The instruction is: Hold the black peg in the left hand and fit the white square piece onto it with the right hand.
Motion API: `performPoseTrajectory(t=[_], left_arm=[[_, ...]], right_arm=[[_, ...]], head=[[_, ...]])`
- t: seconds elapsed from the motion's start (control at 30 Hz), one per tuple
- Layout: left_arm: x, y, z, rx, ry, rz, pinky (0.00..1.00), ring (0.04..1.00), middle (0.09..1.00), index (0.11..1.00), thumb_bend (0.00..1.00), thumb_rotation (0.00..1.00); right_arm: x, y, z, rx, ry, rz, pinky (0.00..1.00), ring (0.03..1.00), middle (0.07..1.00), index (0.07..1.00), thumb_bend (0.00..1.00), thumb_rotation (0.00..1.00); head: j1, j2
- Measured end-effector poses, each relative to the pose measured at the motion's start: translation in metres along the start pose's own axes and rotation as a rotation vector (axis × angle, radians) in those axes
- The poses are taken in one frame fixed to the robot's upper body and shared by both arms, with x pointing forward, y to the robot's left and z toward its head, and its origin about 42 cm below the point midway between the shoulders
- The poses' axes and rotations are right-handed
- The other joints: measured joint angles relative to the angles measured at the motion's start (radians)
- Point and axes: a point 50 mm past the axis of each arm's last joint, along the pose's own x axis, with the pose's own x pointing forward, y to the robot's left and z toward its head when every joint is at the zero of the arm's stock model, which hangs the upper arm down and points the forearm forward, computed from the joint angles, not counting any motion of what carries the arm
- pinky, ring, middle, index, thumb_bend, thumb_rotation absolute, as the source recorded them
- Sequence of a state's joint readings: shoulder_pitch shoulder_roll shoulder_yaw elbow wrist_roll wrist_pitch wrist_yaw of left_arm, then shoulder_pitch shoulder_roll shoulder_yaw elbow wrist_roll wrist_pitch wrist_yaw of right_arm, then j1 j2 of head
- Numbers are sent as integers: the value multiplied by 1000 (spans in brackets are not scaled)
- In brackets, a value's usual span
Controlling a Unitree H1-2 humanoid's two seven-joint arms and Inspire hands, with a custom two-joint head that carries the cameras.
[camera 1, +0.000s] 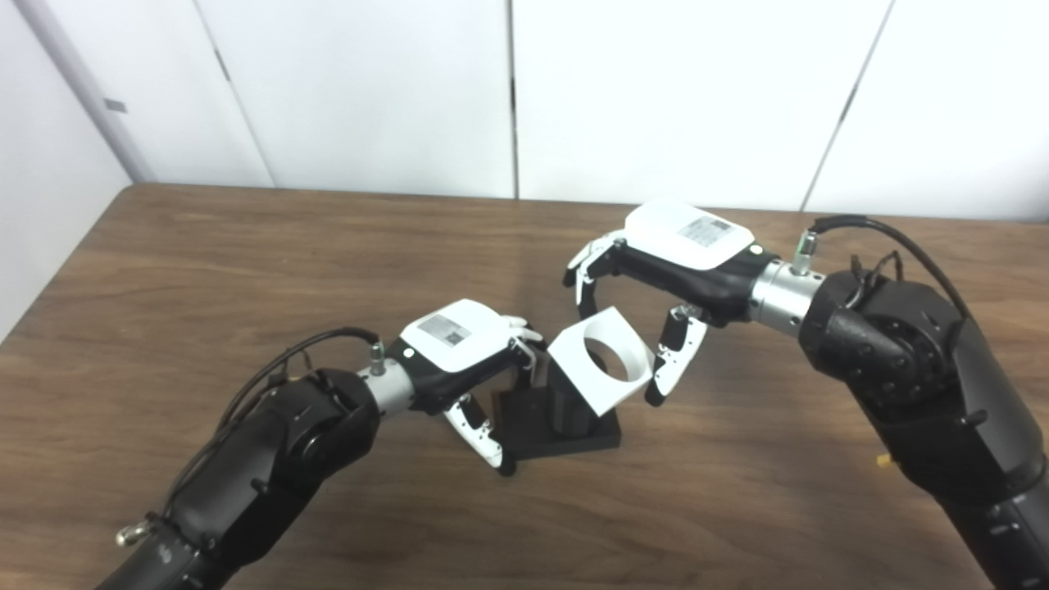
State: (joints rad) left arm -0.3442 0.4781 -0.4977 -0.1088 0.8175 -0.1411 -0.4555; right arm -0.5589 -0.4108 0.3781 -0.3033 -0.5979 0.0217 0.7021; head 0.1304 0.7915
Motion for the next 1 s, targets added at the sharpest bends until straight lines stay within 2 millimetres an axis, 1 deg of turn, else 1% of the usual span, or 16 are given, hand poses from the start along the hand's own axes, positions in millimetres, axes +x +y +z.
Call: performPoseTrajectory(t=[0.2,0.73,1.0], left_arm=[[1,0,1,-3,0,1,821,915,874,490,519,82],[2,0,2,-7,2,0,832,927,878,490,519,82],[3,0,3,-6,0,0,831,924,874,490,519,82]], right_arm=[[2,3,-1,7,1,11,649,763,755,478,519,137],[10,16,-7,36,17,28,639,761,755,479,518,137],[17,22,-3,52,12,27,626,757,749,479,519,137]], head=[[3,2],[3,3],[6,5]])
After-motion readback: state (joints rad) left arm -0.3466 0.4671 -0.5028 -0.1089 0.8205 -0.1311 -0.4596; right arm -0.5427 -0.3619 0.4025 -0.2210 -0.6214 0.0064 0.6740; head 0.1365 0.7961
